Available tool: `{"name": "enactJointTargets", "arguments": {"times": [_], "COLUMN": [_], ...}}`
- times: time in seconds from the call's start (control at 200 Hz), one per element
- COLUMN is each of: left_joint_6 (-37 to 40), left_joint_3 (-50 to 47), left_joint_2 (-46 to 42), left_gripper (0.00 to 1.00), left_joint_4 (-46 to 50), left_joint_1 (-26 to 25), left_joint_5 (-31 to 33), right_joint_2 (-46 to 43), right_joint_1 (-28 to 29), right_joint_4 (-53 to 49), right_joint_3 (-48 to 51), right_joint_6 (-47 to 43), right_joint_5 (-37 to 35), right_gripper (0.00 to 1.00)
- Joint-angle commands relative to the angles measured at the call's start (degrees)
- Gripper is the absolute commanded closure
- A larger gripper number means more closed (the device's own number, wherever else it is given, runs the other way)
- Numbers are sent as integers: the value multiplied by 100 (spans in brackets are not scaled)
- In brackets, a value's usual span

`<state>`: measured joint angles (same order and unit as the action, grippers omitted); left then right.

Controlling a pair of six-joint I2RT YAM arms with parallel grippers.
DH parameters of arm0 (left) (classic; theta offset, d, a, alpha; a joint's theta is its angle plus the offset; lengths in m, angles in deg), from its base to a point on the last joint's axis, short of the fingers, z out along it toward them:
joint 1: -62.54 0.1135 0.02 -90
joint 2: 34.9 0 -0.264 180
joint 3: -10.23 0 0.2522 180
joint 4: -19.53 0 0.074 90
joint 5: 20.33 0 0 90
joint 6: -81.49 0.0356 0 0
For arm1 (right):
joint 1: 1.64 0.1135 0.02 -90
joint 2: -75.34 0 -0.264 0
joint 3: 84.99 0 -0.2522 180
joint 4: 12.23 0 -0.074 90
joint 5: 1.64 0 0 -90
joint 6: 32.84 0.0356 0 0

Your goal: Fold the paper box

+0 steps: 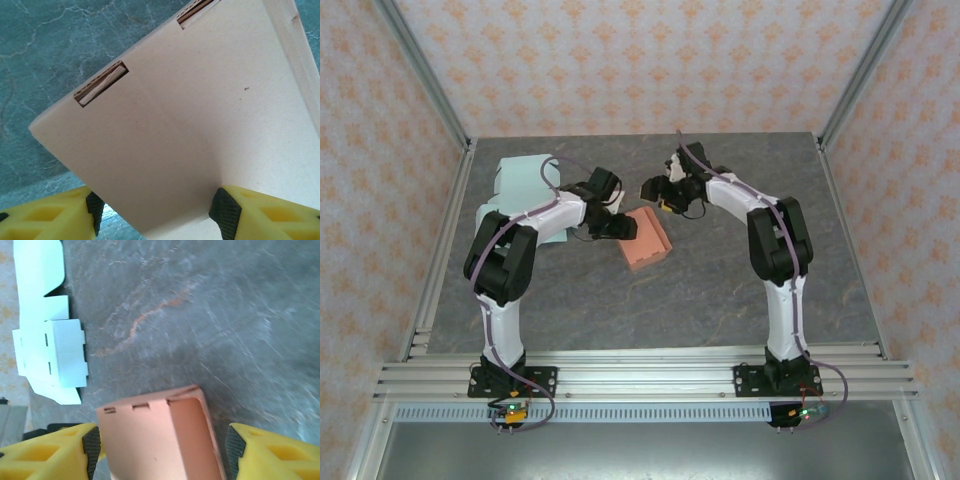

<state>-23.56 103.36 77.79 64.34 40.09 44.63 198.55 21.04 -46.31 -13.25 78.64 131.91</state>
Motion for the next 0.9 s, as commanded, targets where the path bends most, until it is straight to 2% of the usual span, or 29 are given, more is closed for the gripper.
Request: {"name": "enactJointTargets", "arguments": {"times": [0.0,0.075,0.18,0.28,0.44,0.676,0.896], "left_joint_6": [90,90,90,107,157,159,147], "left_joint_3": [-18,-9,-26,-55,-62,-62,-53], "left_joint_2": [236,263,272,272,263,254,264], "left_gripper": [36,36,36,36,36,36,36], "left_joint_4": [113,94,61,77,112,115,102], "left_joint_1": [28,36,44,56,60,58,68], "left_joint_5": [157,154,157,152,137,135,130], "right_joint_2": [256,296,-20,-457,-759,-351,100], "right_joint_1": [353,536,581,351,-28,-131,186], "right_joint_4": [116,137,385,554,459,287,255], "right_joint_3": [-295,-363,-11,492,820,579,172], "right_joint_6": [148,223,361,418,210,35,-173], "right_joint_5": [291,400,193,-145,-156,-426,289], "right_gripper": [33,34,34,33,30,29,34]}}
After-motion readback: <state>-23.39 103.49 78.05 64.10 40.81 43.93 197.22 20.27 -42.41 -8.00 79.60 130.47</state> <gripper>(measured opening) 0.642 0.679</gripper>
